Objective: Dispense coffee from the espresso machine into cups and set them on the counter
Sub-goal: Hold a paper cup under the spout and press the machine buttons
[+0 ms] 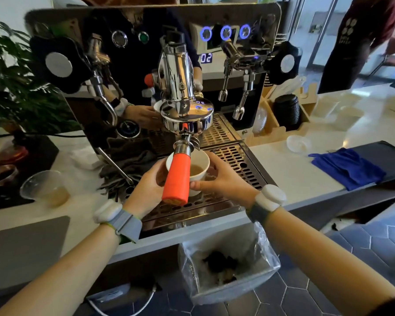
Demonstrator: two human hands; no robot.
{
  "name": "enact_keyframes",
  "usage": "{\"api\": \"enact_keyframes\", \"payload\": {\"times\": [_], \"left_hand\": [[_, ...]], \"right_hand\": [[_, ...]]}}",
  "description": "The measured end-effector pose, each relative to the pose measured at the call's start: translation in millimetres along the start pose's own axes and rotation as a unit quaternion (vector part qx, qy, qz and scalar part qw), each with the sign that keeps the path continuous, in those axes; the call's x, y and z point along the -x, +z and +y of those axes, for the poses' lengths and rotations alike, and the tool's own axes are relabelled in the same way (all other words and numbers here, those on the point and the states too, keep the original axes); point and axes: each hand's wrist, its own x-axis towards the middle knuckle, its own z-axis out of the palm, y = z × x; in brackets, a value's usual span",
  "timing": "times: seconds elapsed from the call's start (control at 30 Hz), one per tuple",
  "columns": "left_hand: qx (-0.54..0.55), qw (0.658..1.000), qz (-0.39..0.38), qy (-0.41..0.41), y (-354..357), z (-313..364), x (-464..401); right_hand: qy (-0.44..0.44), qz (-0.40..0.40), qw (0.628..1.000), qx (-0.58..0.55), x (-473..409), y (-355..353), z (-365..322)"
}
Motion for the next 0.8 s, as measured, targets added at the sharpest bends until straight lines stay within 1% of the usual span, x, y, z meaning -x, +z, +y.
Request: {"api": "enact_keyframes", "payload": {"times": [0.07, 0.17, 0.27, 0.33, 0.47, 0.67, 0.8], "left_hand": [[-0.013, 1.0, 0.012, -0.005, -1.9, 7.2, 4.6], [-0.013, 0.999, 0.025, 0.024, 0.5, 23.9, 11.8], [0.001, 0.998, 0.037, 0.048, 1.9, 26.9, 18.3], [-0.001, 0.998, 0.04, 0.046, 1.3, 29.0, 21.0], [0.004, 0.999, 0.011, 0.036, 2.6, 31.6, 26.9], [0.045, 0.999, 0.011, -0.009, 15.8, 25.2, 35.8], [0.071, 0.997, -0.021, 0.005, 40.5, 37.1, 35.3]], "right_hand": [[0.0, 0.003, 1.0, -0.003, 0.1, 0.6, -3.2], [-0.007, 0.013, 1.0, -0.004, 4.4, 4.5, -8.0], [-0.01, 0.018, 1.0, -0.014, 8.6, 7.9, -8.3], [-0.011, 0.026, 0.999, -0.015, 12.3, 9.9, -7.0], [-0.018, 0.046, 0.999, -0.014, 23.8, 14.4, -5.4], [-0.017, 0.054, 0.998, -0.011, 46.3, 10.4, -4.2], [-0.01, 0.067, 0.998, -0.006, 70.4, -6.7, -2.2]]}}
